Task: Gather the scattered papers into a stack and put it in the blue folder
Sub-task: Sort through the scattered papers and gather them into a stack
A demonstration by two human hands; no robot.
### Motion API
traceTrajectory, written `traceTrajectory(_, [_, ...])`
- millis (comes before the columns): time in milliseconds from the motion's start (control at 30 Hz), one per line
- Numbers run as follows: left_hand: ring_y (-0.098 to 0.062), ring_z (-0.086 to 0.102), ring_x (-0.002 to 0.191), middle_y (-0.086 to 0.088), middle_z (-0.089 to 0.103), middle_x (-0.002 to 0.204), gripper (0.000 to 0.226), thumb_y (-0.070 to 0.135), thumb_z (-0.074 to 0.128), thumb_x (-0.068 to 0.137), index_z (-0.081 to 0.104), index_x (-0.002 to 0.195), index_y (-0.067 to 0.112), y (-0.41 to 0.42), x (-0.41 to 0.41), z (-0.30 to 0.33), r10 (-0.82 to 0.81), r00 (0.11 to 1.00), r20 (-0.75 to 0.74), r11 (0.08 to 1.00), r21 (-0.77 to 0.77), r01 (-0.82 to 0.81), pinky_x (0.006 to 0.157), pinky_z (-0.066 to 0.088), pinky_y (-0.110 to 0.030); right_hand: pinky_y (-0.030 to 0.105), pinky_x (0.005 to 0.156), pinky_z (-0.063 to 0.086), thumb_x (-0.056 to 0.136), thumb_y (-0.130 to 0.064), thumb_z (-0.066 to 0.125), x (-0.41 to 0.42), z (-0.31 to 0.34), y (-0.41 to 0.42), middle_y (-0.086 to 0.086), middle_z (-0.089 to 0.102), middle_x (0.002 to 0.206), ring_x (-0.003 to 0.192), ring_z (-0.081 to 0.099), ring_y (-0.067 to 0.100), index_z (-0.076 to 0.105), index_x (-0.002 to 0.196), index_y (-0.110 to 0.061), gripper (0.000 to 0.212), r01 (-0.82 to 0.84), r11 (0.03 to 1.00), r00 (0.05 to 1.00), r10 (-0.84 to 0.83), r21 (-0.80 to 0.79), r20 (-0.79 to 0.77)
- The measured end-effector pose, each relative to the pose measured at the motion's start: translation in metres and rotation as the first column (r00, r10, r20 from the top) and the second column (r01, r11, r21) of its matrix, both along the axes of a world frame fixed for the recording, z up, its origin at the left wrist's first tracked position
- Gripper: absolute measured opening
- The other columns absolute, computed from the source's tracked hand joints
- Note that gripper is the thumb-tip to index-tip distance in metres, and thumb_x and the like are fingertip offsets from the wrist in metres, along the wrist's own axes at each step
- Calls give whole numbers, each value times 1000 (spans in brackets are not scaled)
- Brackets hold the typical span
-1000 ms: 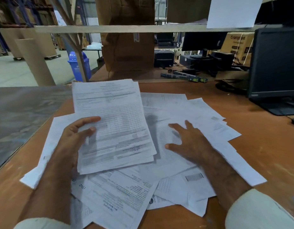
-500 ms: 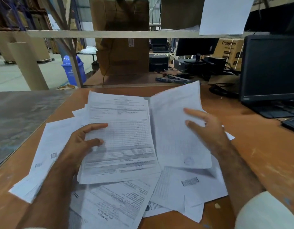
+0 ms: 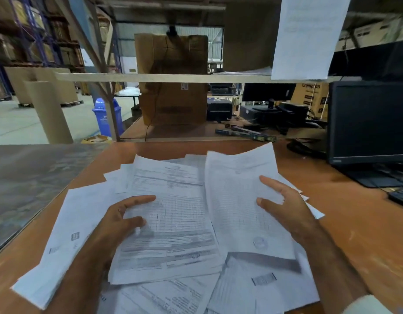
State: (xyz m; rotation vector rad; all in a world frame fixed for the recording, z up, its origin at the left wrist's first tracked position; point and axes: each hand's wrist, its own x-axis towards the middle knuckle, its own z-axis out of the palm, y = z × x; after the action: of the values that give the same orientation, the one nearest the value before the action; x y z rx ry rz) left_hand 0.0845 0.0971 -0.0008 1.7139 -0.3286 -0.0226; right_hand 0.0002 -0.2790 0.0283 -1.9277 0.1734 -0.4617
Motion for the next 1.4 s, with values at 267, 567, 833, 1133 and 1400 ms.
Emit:
traceTrajectory(267, [-2, 62, 103, 14, 63, 127, 53, -18, 61, 87, 76, 114, 25, -12, -3, 3, 35, 999, -15, 999, -31, -35, 65, 53, -9, 45, 85, 62, 92, -3, 64, -17, 26, 3, -3, 69, 131, 114, 70, 27, 63, 136, -32, 53, -324, 768, 937, 183, 553, 296])
traceTrajectory(567, [1, 58, 121, 36, 59, 129, 65, -1, 71, 89, 65, 125, 53, -33, -9, 2, -120, 991, 60, 992, -25, 122, 99, 55, -30, 45, 96, 58, 87, -12, 78, -4, 9, 9, -4, 68, 132, 112, 69, 22, 67, 127, -37, 49, -94, 941, 988, 128, 325, -86])
traceTrajectory(833, [-11, 46, 139, 19, 49, 152, 69, 13, 73, 74, 62, 130, 53, -38, -10, 3, -93, 993, 72, 996, 11, 93, 112, 47, -41, 52, 96, 56, 95, -14, 61, -12, 19, 4, -5, 66, 135, 118, 68, 30, 61, 138, -34, 47, -319, 717, 948, 233, 619, 218])
traceTrajectory(1133, [0, 57, 125, 31, 55, 140, 43, 21, 60, 99, 62, 133, 48, -47, -19, 13, -92, 995, 48, 991, -90, 96, 92, 54, -18, 20, 102, 37, 92, -27, 74, 4, -11, 24, -26, 53, 134, 122, 49, -3, 61, 136, -36, 46, -95, 980, 991, 76, -175, -110])
traceTrajectory(1400, [33, 38, 118, 55, 42, 131, 48, 46, 60, 91, 51, 137, 55, -66, -30, 17, -131, 976, 174, 990, 82, 119, 86, 38, 1, 23, 100, 47, 87, -6, 73, 4, -11, 43, -21, 69, 115, 113, 61, -2, 70, 104, -29, 29, -323, 941, 946, 319, -96, -56])
